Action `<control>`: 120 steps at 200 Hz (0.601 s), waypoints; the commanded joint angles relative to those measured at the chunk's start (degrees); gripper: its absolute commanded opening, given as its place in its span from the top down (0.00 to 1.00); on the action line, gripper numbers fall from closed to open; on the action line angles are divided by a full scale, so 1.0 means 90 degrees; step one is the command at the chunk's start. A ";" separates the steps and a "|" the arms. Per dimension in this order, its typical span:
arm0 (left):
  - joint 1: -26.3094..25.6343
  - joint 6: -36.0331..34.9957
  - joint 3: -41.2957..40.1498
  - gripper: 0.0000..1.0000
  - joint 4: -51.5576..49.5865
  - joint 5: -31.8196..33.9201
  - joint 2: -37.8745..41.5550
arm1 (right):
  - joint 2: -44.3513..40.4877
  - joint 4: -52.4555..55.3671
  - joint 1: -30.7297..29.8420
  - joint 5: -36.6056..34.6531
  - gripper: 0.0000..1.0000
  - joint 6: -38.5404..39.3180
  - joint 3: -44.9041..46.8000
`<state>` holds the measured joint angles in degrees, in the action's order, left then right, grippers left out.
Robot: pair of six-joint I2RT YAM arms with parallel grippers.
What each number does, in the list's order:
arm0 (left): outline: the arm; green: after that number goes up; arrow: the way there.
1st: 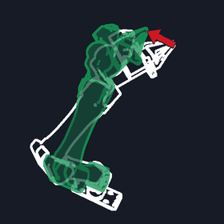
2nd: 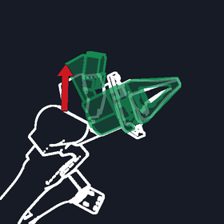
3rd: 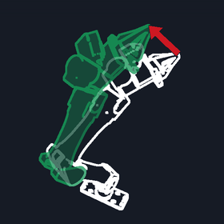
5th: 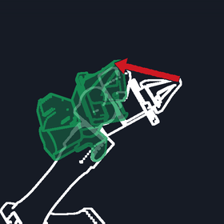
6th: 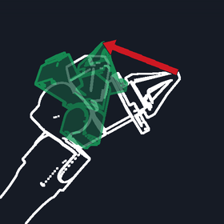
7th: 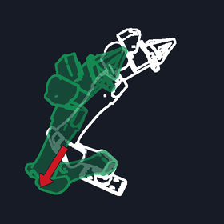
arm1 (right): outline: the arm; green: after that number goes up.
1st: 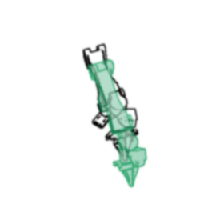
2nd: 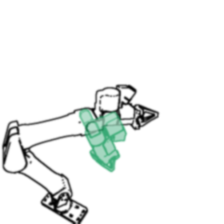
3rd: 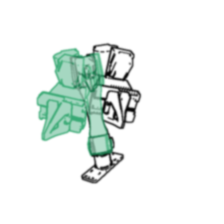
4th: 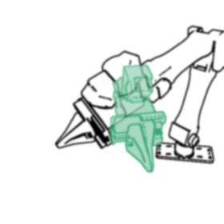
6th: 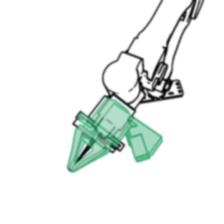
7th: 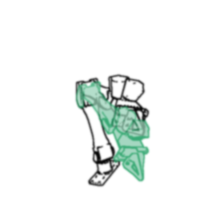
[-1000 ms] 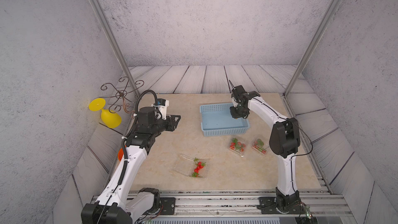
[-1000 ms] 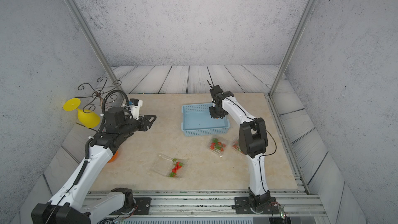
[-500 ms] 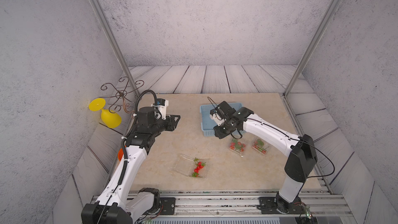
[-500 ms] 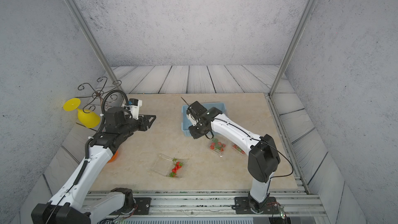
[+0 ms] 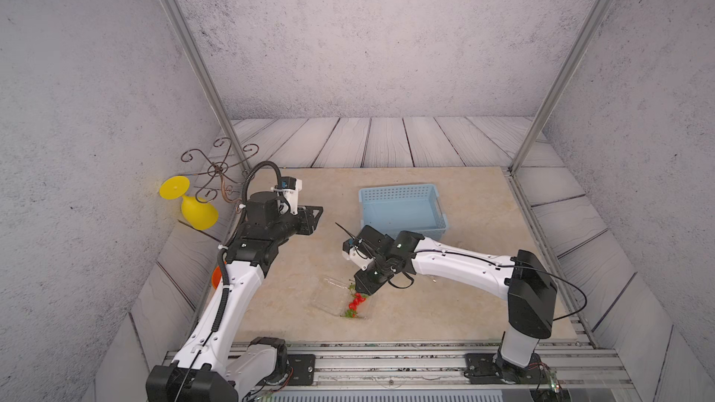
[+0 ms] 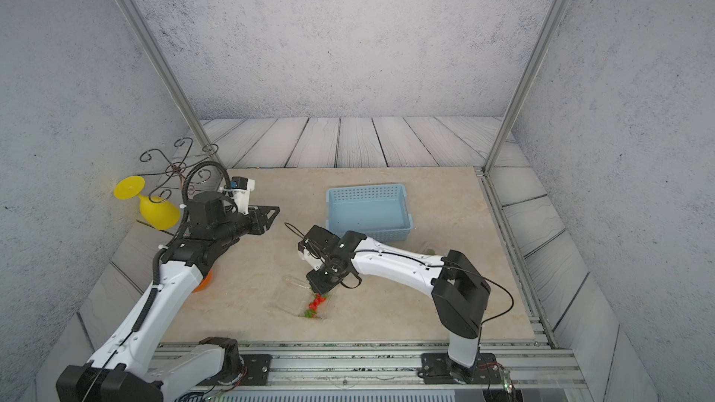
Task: Pack strawberries into containers
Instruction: Place the strawberry in the packing box.
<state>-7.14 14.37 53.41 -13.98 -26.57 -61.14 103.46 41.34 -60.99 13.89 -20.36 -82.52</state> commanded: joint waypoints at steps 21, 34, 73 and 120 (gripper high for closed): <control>0.0064 -0.0003 -0.0046 0.60 0.0010 0.0032 0.0101 | 0.0437 -0.0097 -0.0067 0.0030 0.74 -0.0045 0.0161; 0.0063 -0.0005 -0.0051 0.60 0.0011 0.0042 0.0095 | 0.0477 -0.0084 -0.0098 -0.0044 0.75 -0.0020 0.0204; 0.0068 -0.0004 -0.0060 0.60 0.0010 0.0061 0.0063 | 0.0431 -0.0140 -0.0113 -0.0106 0.66 -0.0024 0.0508; 0.0068 0.0005 -0.0046 0.60 -0.0019 0.0123 0.0038 | 0.0313 -0.0238 -0.0118 -0.0217 0.55 -0.0049 0.0774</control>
<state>-7.14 14.39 53.41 -13.98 -26.11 -61.14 106.72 39.66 -61.71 13.28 -20.60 -76.58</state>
